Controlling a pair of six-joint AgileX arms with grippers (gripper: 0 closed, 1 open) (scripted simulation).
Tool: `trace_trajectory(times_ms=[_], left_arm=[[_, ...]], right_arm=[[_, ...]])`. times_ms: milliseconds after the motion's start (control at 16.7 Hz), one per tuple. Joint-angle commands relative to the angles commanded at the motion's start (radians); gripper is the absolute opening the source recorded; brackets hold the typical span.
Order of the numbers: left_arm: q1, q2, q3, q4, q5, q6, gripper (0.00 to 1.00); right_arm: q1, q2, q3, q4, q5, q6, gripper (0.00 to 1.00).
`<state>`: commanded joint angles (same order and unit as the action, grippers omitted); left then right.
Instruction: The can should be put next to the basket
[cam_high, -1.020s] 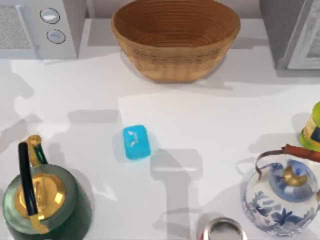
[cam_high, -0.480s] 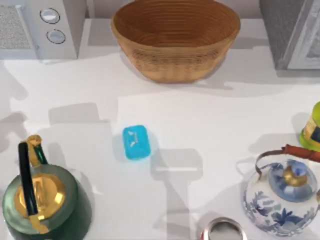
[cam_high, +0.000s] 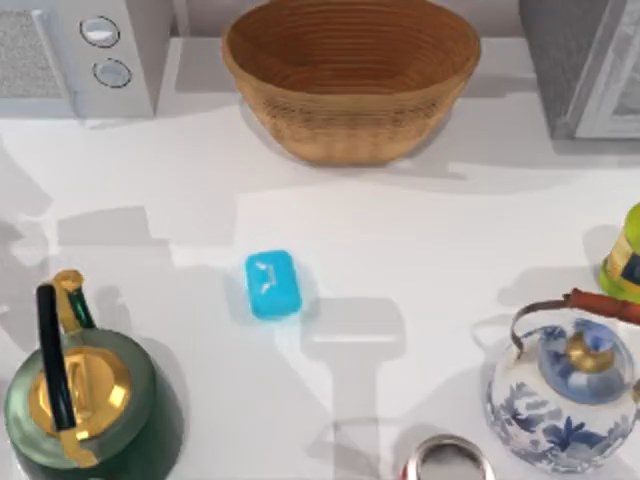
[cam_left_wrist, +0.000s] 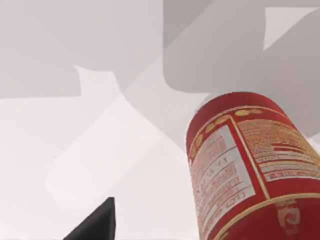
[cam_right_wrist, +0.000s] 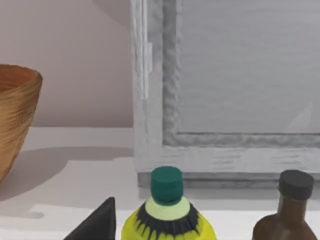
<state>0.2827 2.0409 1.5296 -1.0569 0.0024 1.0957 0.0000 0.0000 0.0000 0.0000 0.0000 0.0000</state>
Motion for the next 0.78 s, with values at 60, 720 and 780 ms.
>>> trace_trajectory(times_ms=[60,720,780], left_arm=[[0.001,0.005,-0.017,0.021,0.0,0.001,1.0],[0.001,0.007,-0.027,0.033,0.0,0.001,0.55],[0.001,0.007,-0.027,0.033,0.0,0.001,0.47]], right_arm=[[0.0,0.0,0.0,0.0,0.0,0.0,1.0],[0.0,0.0,0.0,0.0,0.0,0.0,1.0],[0.0,0.0,0.0,0.0,0.0,0.0,1.0]])
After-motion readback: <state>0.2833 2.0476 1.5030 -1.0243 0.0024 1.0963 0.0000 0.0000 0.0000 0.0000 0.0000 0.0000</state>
